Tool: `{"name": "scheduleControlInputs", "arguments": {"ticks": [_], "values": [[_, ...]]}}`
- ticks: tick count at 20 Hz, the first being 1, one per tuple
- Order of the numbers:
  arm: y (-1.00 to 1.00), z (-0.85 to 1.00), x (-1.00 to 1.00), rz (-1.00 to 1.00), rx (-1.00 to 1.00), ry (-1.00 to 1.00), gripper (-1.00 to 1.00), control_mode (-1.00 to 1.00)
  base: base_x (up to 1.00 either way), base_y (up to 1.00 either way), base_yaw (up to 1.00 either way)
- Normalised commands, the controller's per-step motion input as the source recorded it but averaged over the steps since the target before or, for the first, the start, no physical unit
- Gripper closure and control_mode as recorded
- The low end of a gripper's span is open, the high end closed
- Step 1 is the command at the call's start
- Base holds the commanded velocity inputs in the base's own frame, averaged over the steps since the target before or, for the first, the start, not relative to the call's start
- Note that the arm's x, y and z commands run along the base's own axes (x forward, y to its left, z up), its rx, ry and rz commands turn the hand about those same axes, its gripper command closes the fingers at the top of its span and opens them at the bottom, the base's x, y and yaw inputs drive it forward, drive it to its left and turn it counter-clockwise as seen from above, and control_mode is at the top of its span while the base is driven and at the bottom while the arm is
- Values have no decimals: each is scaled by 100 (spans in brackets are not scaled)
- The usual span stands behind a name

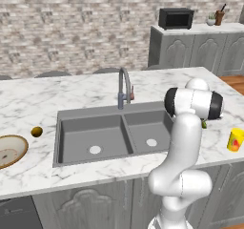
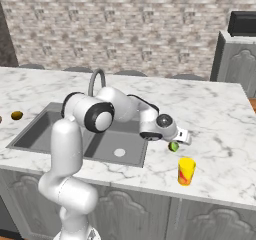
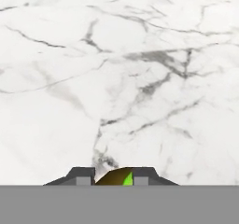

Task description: Remove the kiwi and lemon from the sink. Then move the bowl and cup from the counter to the sink for washing.

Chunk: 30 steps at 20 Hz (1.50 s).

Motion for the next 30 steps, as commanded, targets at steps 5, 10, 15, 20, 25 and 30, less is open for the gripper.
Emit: {"name": "scheduleControlInputs", "arguments": {"ticks": [5, 10, 15, 20, 25, 30], "values": [[-5, -13, 0, 0, 0, 0, -100, -100, 0, 0, 0], [-3, -14, 0, 0, 0, 0, -100, -100, 0, 0, 0], [-6, -14, 0, 0, 0, 0, -100, -100, 0, 0, 0], [-6, -3, 0, 0, 0, -3, -100, -100, 0, 0, 0], [-1, 11, 0, 0, 0, -5, -100, -100, 0, 0, 0], [0, 17, -1, -1, 0, -2, -100, -100, 0, 0, 0]]}}
